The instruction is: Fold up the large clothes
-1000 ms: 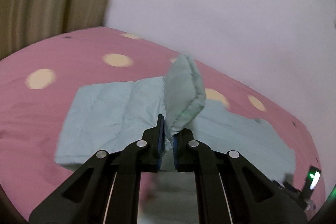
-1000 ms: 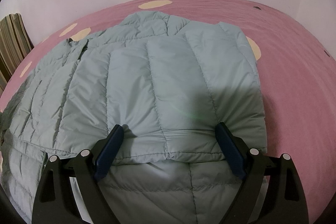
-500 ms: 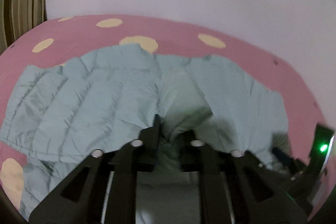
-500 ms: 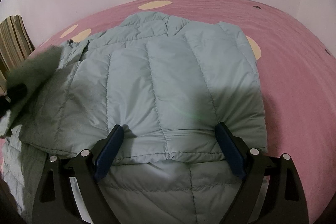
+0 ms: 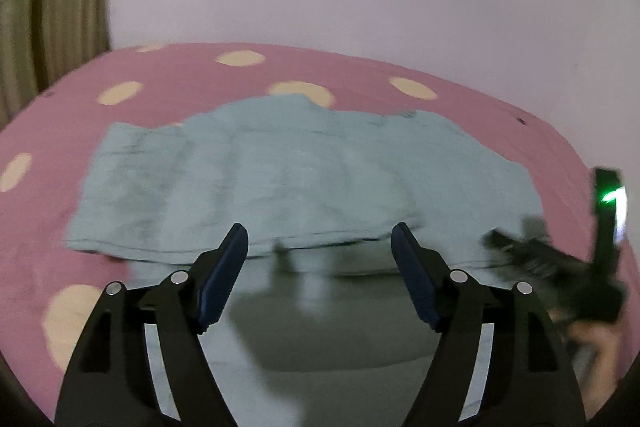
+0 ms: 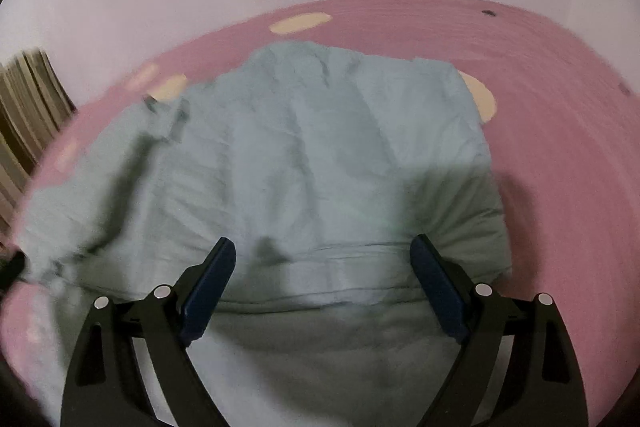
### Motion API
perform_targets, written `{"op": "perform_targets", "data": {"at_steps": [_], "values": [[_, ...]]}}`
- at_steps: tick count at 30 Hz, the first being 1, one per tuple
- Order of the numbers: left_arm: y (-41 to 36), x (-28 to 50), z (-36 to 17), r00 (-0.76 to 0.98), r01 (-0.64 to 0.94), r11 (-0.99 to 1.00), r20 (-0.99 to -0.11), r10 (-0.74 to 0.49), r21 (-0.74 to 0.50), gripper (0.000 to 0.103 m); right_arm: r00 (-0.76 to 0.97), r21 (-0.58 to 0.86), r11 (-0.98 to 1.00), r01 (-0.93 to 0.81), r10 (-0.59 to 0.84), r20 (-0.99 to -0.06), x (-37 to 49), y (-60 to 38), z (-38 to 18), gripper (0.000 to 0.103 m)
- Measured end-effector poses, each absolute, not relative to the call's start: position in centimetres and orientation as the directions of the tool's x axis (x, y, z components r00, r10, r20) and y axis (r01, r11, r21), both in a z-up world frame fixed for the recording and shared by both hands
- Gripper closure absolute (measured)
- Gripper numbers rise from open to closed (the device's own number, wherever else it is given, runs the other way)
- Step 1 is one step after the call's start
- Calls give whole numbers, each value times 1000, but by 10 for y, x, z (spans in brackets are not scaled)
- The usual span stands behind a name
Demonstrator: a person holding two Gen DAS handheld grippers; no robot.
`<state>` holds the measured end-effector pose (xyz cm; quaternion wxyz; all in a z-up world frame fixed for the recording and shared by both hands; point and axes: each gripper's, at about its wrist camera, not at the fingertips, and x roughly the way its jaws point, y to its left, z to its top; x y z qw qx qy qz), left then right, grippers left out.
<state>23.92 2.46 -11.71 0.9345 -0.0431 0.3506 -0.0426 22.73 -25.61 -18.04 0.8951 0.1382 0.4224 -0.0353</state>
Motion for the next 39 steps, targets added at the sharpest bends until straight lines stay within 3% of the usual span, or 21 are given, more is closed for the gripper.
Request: {"op": "perform_targets", "data": {"at_steps": [5,11,15,17,20,29,39], "values": [[76,234,-118,762,-56,996,-647,0,-66,29,652,334,938,91,198,-732,236,-220,-158,15],[126,228,-127,741,-159,983,-670,55,-95,29,606,366,930,22,278,-745,270,-162,-163,20],[141,226,-131,736,-181,979,-673,73,-92,29,555,363,932,17,293,-779,288,-138,-177,49],[148,225,-132,733,-192,976,-676,76,-98,29,538,362,932,11,300,-788,294,-131,-182,78],[155,226,-131,732,-202,974,-677,80,-104,29,558,378,926,-4,316,-768,294,-131,-176,93],[149,239,-124,742,-186,975,-668,59,-120,29,677,302,949,89,164,-717,265,-210,-143,95],[114,271,-139,709,-132,986,-704,25,-98,28,630,265,929,257,46,-775,252,-301,-178,95]]}}
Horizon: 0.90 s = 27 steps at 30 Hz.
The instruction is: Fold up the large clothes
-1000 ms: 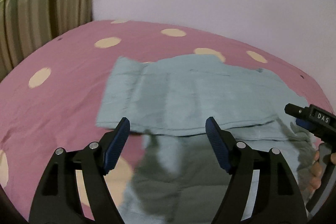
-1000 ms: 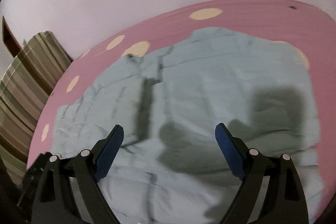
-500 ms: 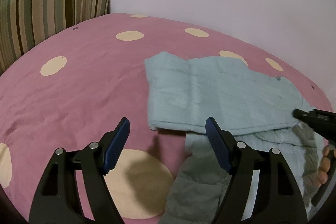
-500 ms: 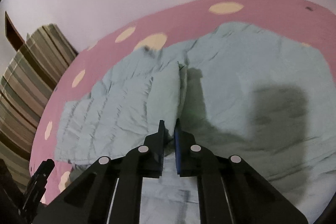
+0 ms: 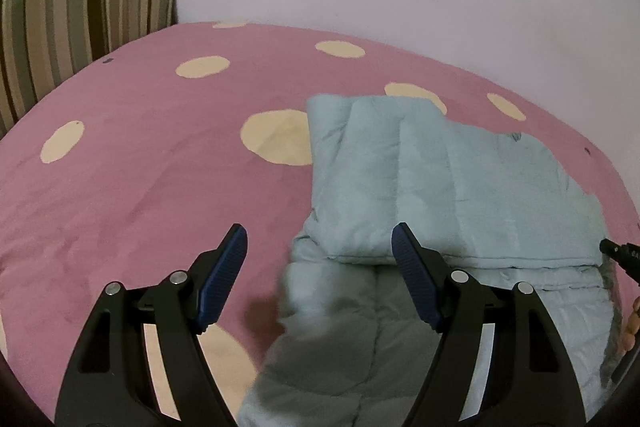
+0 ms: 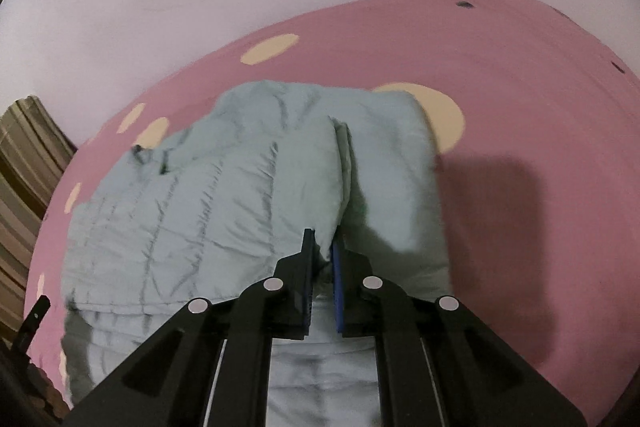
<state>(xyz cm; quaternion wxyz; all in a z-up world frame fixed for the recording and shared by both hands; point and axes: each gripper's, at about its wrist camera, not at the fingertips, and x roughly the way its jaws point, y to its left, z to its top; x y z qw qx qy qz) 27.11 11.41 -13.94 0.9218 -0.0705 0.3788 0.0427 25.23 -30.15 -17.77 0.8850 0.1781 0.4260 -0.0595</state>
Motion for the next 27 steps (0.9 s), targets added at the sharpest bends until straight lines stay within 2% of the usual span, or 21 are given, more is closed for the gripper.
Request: {"op": "perform_targets", "data": {"at_steps": [3,4,6,8,12,18,22,27], "values": [[109,279,-147,689,-124,989,-724,22,-87,28,603,274,930,244,76,-795,252,-306,-188,94],[107,281,-149,683,-118,990,-730,22,-81,28,602,274,931,241,78,-795,250,-306,-188,91],[105,282,-149,682,-109,991,-731,20,-75,28,600,263,933,244,68,-797,249,-308,-185,78],[104,285,-147,690,-99,992,-724,15,-74,28,622,245,935,258,33,-782,241,-309,-173,50],[102,298,-142,695,-92,993,-719,14,-70,28,685,227,938,264,-17,-728,238,-307,-147,48],[100,339,-149,677,-121,992,-735,49,-45,28,693,253,952,170,68,-718,291,-292,-152,48],[107,366,-167,625,-148,989,-777,77,-21,28,663,200,966,166,41,-748,320,-283,-169,48],[108,379,-193,565,-142,990,-823,68,-16,25,562,144,976,163,28,-826,339,-280,-209,48]]}}
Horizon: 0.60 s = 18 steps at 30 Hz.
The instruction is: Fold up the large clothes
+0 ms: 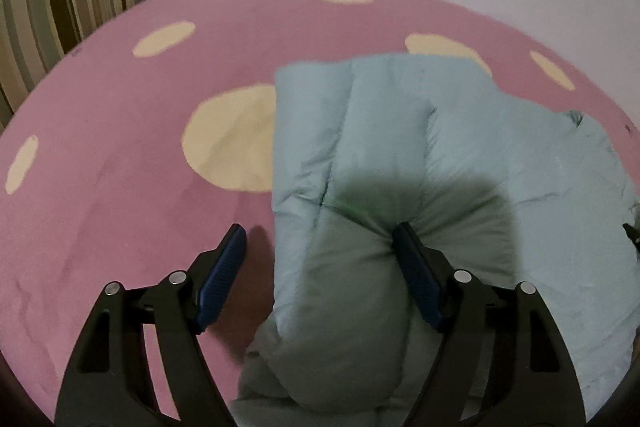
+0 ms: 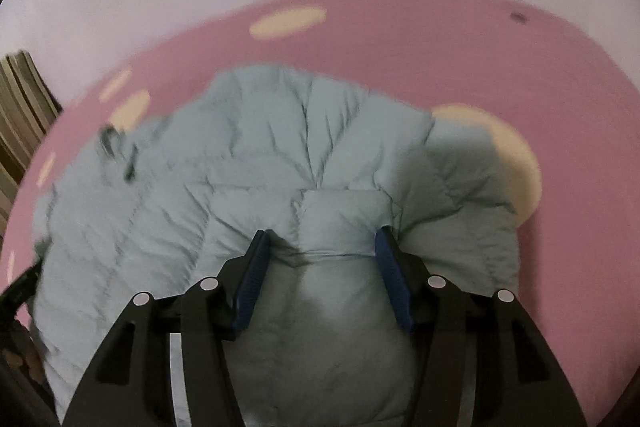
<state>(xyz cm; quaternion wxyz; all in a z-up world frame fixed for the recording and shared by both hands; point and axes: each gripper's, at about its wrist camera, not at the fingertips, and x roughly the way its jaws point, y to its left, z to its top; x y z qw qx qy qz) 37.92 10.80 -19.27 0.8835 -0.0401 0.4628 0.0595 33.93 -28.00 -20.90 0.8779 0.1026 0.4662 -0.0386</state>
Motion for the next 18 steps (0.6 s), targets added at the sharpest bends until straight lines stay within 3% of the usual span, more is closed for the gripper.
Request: {"op": "perform_targets", "data": {"at_steps": [7,12,18], "values": [[108,373,-185,566,-155,988,-819,90,1,24,579,124,979,161,8,-816,330,-279,-195,48],[103,337,-158,640,-145,989,-766,64,-38,24,647,119,983,138,2,-763,288,-267,-163,48],[92,334,-182,578,-115,993,-815,46,-26,24,590,75,991,110,-5,-807,273,-252,-193,48]]}}
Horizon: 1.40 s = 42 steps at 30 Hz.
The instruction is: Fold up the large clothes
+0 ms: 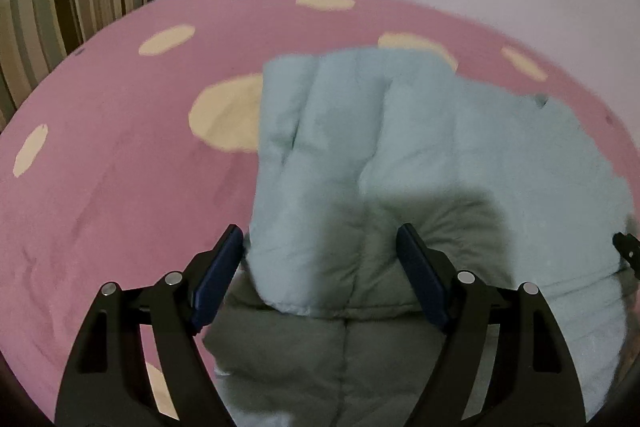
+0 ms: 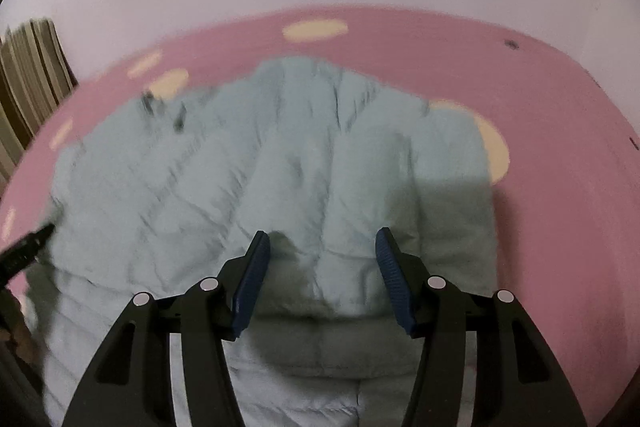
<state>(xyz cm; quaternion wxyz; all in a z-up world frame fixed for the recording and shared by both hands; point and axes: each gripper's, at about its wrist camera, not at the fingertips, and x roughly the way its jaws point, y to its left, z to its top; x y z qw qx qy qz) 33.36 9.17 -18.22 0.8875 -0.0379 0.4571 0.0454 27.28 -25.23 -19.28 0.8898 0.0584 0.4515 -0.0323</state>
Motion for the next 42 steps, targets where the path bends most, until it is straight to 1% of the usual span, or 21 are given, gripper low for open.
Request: {"op": "perform_targets", "data": {"at_steps": [3,7,11,14,16,18,20,25,27,31,34,36,38,42], "values": [[94,338,-195,548,-107,993,-836,27,-38,23,574,83,991,102,9,-819,278,-255,-211,48],[91,336,-197,553,-107,994,-831,49,-13,22,585,46,993,110,-27,-811,277,-247,-210,48],[87,325,-178,568,-111,994,-820,71,9,24,599,81,990,113,-3,-801,270,-251,-188,48],[80,324,-154,627,-88,996,-778,43,-16,24,645,110,988,112,12,-764,272,-251,-165,48],[69,332,-140,661,-59,997,-750,0,-52,24,656,129,987,98,34,-754,283,-246,-156,48],[55,345,-136,670,-37,997,-742,-22,-63,24,658,123,989,83,38,-752,300,-236,-154,48],[41,358,-140,667,-21,997,-744,-37,-69,24,654,113,992,64,43,-755,317,-225,-159,48],[27,382,-172,608,-28,999,-794,-16,-42,24,604,70,996,54,24,-796,344,-208,-190,47],[26,388,-187,581,-19,999,-814,-14,-31,20,583,80,995,56,32,-812,348,-209,-205,46],[22,388,-200,592,-7,1000,-806,13,11,17,599,83,995,55,33,-800,347,-210,-214,46],[21,390,-196,591,-10,1000,-806,22,20,17,609,79,995,53,31,-792,346,-209,-210,45],[23,386,-187,597,-10,1000,-802,21,20,18,621,110,992,55,52,-782,341,-214,-200,44],[26,376,-180,598,-10,1000,-801,24,23,18,628,147,987,64,75,-775,327,-219,-188,38],[42,337,-159,616,-5,1000,-787,-5,-10,18,663,147,987,68,66,-746,286,-228,-164,34]]}}
